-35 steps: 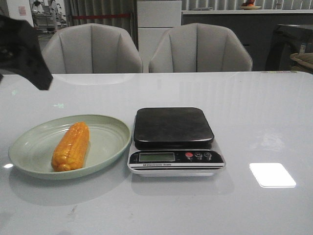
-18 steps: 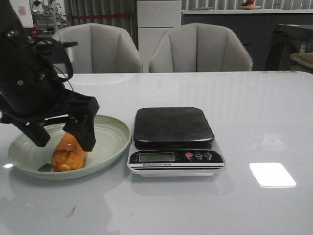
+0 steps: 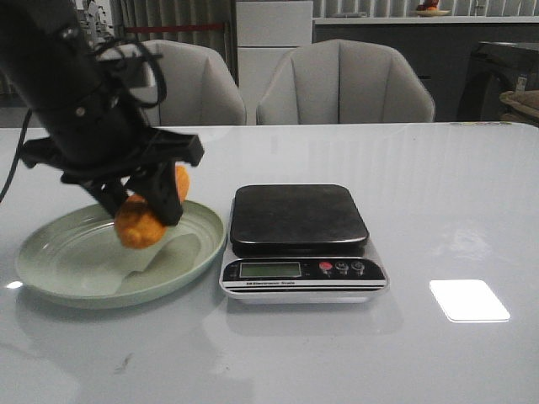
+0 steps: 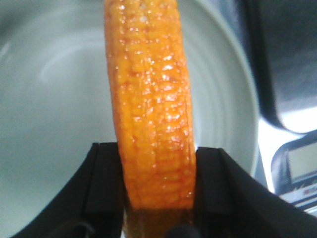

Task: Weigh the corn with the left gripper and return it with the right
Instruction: 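Lift the corn with the left gripper and carry it over the scale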

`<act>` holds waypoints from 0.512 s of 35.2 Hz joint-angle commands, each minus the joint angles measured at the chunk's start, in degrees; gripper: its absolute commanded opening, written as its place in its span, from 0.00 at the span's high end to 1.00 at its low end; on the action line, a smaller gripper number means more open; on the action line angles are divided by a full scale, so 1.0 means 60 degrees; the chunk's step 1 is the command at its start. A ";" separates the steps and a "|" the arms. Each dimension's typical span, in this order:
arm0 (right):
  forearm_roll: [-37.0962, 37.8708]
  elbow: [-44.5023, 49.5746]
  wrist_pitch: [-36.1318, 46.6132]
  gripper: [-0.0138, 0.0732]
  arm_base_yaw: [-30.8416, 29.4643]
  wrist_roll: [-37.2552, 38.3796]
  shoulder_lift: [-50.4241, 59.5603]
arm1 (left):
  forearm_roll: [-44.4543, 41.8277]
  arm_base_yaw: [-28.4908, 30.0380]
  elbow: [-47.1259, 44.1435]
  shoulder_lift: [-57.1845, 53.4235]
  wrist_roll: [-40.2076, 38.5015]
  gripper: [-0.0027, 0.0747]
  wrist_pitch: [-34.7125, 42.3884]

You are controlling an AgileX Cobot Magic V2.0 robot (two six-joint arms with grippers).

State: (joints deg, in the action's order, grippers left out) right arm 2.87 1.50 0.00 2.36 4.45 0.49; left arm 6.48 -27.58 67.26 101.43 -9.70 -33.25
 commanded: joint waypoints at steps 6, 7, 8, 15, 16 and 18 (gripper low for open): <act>0.0032 0.0095 0.0731 0.60 -0.0048 -0.0087 0.0197 | 0.0705 -0.0722 0.1135 -0.0349 -0.0004 0.80 0.1462; 0.0032 0.0095 0.0731 0.60 -0.0048 -0.0087 0.0197 | 0.0750 -0.0864 0.1143 -0.0350 -0.0004 0.80 0.1685; 0.0032 0.0095 0.0731 0.60 -0.0048 -0.0087 0.0197 | 0.0844 -0.0973 0.1160 -0.0350 -0.0004 0.80 0.1927; 0.0032 0.0095 0.0731 0.60 -0.0048 -0.0087 0.0197 | 0.1113 -0.1622 0.1644 0.0164 -0.0004 0.80 0.2200; 0.0032 0.0095 0.0731 0.60 -0.0048 -0.0087 0.0197 | 0.1113 -0.1719 0.1744 0.0311 -0.0004 0.80 0.2184; 0.0032 0.0095 0.0731 0.60 -0.0048 -0.0087 0.0197 | 0.1131 -0.1834 0.1923 0.0567 -0.0004 0.78 0.2184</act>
State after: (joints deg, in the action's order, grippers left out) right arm 2.87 1.50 0.00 2.36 4.39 0.49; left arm 12.28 -37.54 75.99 106.13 -9.60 -23.37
